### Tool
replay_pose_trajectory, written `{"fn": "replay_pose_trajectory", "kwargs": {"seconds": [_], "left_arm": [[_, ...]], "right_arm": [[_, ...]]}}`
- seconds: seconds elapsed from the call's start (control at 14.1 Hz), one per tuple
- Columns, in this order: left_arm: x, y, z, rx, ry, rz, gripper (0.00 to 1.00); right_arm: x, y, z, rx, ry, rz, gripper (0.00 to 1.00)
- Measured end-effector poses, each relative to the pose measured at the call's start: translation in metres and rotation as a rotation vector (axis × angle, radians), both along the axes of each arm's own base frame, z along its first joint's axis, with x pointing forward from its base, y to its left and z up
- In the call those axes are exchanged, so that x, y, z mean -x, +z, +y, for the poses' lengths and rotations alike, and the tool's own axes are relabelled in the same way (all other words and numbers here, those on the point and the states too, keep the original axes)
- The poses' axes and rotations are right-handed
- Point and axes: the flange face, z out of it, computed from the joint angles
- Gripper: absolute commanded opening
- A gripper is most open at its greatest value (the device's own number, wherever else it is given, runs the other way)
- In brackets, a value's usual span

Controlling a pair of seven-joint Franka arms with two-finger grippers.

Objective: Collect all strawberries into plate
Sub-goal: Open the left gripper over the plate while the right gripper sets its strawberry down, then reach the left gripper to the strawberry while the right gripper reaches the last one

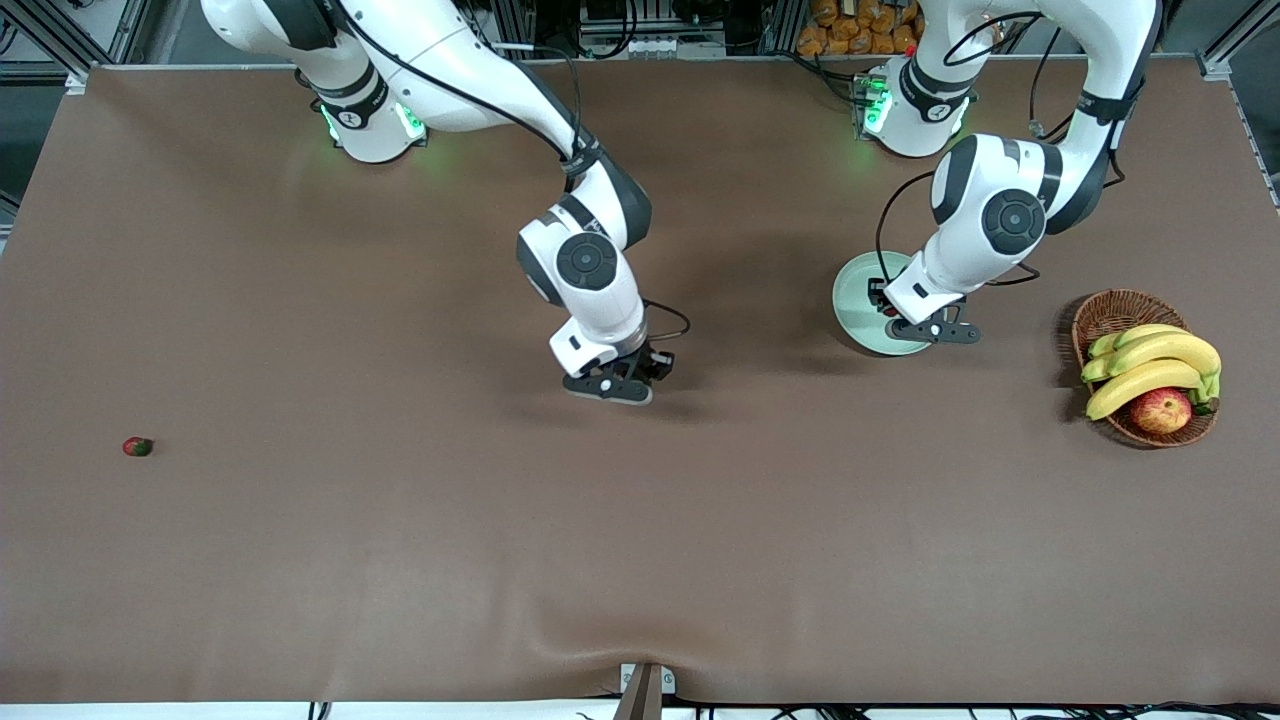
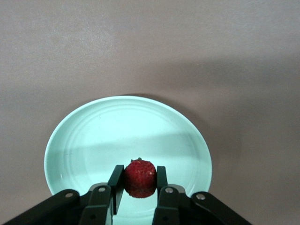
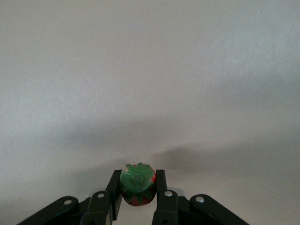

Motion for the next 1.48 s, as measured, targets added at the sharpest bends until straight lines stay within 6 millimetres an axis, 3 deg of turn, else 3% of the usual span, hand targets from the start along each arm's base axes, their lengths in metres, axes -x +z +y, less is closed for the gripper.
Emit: {"fn": "replay_pose_trajectory", "kwargs": {"seconds": [0.14,0.21,0.28,0.35,0.42,0.49,0.78,0.92,1.06,1.27,1.48], "left_arm": [[0.001,-0.014,-0.002,-0.004,-0.004,0.008,0.56],[0.001,-0.020,-0.002,-0.006,-0.005,0.011,0.78],[0.001,-0.023,-0.003,-0.006,-0.006,0.013,0.92],[0.001,-0.023,-0.003,-0.006,-0.006,0.012,1.00],[0.000,-0.023,-0.003,-0.006,-0.006,0.010,1.00],[-0.001,-0.022,-0.003,-0.005,-0.006,0.007,1.00],[-0.015,-0.005,-0.008,0.000,-0.009,0.005,1.00],[-0.031,0.018,-0.014,0.002,-0.015,0.026,1.00],[-0.051,0.047,-0.020,0.012,-0.018,0.009,1.00],[-0.075,0.077,-0.029,0.029,-0.024,-0.050,1.00],[-0.093,0.093,-0.049,0.042,-0.037,-0.092,1.00]], "right_arm": [[0.006,-0.009,0.010,-0.047,-0.025,0.010,0.00],[0.010,-0.017,0.016,-0.064,-0.031,0.009,0.00],[0.016,-0.026,0.023,-0.074,-0.033,0.011,0.00],[0.022,-0.034,0.031,-0.080,-0.038,0.015,0.00],[0.027,-0.041,0.038,-0.083,-0.044,0.018,0.42],[0.032,-0.045,0.046,-0.086,-0.056,0.021,0.99],[0.033,-0.037,0.058,-0.104,-0.057,0.004,1.00],[0.016,-0.021,0.052,-0.113,-0.071,-0.032,1.00],[-0.011,0.009,0.034,-0.116,-0.091,-0.079,1.00],[-0.055,0.056,-0.022,-0.029,-0.066,-0.084,1.00],[-0.097,0.089,-0.110,0.090,0.027,-0.073,1.00]]}}
